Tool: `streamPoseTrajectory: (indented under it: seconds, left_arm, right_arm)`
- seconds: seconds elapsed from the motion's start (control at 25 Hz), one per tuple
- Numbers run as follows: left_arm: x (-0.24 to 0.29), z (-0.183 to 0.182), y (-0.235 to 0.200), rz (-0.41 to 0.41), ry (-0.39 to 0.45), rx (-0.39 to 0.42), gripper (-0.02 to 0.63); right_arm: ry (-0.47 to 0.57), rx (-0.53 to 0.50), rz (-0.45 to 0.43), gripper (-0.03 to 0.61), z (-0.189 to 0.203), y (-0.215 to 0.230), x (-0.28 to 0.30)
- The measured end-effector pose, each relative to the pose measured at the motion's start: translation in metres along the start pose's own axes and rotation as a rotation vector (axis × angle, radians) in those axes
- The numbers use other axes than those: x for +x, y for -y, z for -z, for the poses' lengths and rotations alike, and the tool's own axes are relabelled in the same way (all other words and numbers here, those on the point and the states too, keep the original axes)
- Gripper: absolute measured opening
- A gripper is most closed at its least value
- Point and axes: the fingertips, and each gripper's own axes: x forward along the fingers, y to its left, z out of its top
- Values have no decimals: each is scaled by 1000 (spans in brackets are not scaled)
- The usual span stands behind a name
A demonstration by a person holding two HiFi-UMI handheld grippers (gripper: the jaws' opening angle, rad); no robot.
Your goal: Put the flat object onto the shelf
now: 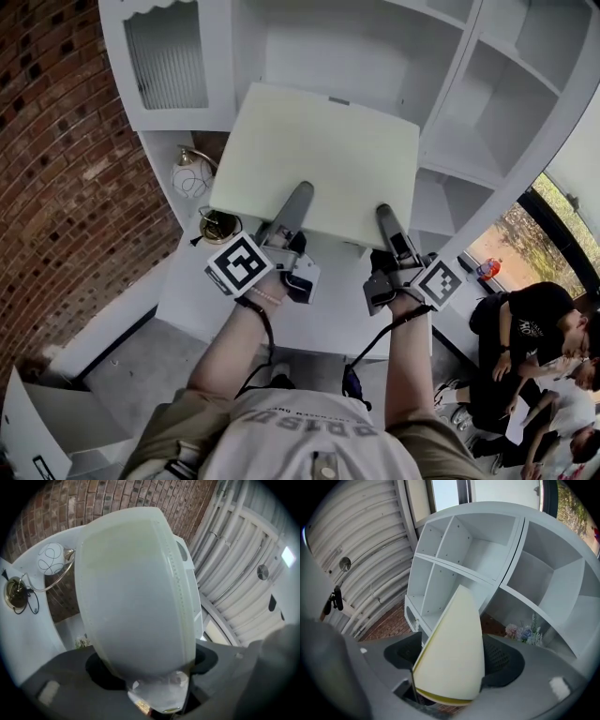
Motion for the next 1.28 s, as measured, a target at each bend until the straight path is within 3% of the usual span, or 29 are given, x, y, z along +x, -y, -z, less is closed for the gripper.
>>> streamPoseTrajectory:
  seconds: [0.72, 0.96, 1.28]
  left_arm:
    - [53, -9, -35, -25, -61, -35, 370]
    - [62, -2, -36, 3, -121, 14, 404]
    - [62, 6, -34, 97, -197, 87, 440]
  right_arm:
    - [31, 39, 117, 400, -18, 42, 37]
    - [63, 55, 186, 394, -28, 49, 39]
    - [130, 95, 269, 376, -38, 53, 42]
